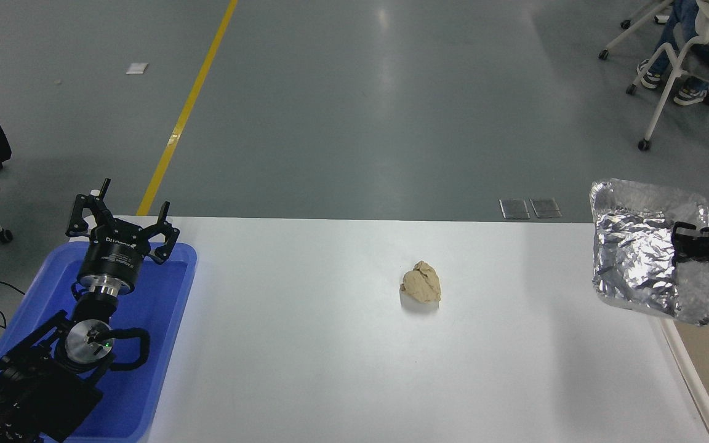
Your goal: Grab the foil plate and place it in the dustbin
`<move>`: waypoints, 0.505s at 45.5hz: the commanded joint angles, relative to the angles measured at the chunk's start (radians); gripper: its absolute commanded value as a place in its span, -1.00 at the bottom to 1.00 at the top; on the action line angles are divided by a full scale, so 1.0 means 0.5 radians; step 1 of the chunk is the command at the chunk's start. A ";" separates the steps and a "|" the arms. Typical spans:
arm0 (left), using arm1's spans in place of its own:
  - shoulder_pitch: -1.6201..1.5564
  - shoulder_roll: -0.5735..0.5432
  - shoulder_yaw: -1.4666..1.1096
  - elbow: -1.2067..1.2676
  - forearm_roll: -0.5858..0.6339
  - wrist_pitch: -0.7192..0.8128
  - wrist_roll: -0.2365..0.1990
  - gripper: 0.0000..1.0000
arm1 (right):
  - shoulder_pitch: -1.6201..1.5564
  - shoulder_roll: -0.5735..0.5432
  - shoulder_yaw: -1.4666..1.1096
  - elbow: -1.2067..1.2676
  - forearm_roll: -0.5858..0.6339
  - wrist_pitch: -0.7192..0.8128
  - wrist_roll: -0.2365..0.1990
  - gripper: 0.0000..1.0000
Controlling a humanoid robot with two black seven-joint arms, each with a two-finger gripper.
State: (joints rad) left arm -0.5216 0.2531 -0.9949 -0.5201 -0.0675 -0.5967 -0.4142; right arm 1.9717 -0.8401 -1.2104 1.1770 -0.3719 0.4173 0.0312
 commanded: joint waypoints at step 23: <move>0.000 0.000 -0.001 0.000 0.000 0.000 0.000 1.00 | 0.477 -0.075 -0.159 -0.004 -0.131 0.304 -0.004 -1.00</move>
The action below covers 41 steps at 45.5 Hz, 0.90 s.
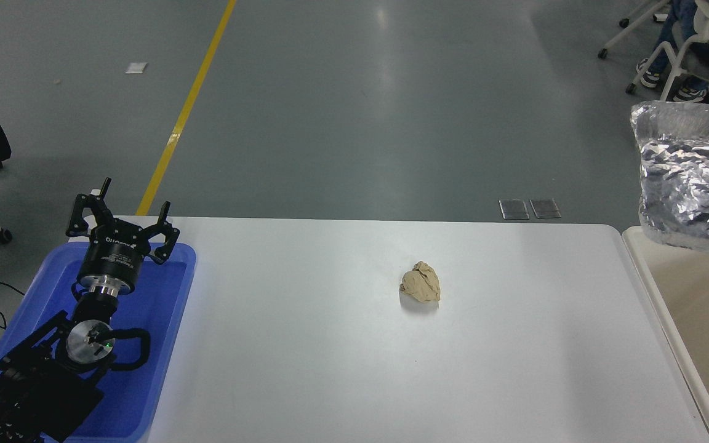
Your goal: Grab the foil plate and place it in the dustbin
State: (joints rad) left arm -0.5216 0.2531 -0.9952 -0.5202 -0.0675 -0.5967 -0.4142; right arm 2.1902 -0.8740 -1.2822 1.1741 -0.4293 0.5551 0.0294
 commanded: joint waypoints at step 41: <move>0.000 0.000 -0.001 0.000 -0.003 0.000 0.000 1.00 | -2.401 0.404 0.849 -1.731 0.509 -0.975 -0.053 -1.00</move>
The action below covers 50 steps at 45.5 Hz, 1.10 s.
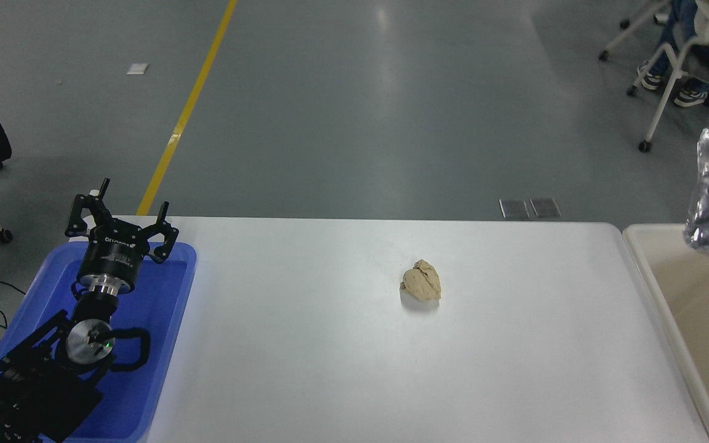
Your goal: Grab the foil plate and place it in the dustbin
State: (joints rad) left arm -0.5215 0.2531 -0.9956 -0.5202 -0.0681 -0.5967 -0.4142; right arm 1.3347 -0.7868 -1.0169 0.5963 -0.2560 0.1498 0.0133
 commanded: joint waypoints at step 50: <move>0.000 0.000 0.000 0.000 0.001 0.000 0.000 1.00 | -1.516 0.570 0.886 -1.076 0.202 -0.514 -0.143 0.13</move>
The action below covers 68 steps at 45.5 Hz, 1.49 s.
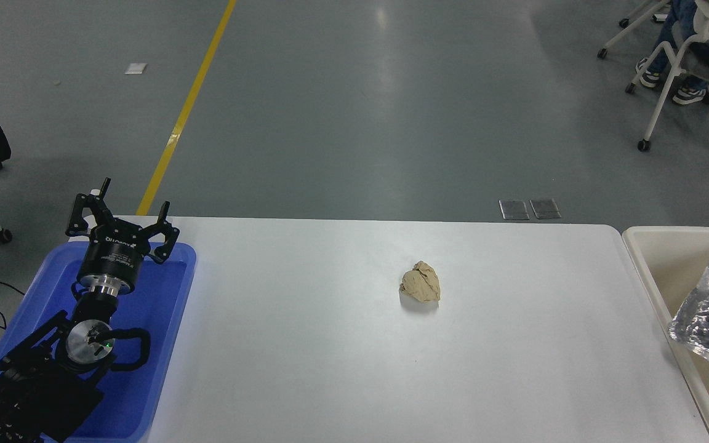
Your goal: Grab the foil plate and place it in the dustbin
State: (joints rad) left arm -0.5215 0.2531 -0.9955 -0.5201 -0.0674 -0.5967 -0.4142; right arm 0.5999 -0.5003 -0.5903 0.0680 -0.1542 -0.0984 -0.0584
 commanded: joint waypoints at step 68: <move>0.000 0.000 0.003 0.000 0.000 0.000 0.000 1.00 | 2.957 0.047 -1.080 2.149 -0.081 1.344 -0.024 1.00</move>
State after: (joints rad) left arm -0.5215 0.2531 -0.9950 -0.5201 -0.0678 -0.5967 -0.4142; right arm 1.8193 -0.4754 -1.0371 0.9344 -0.1759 0.3053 -0.0635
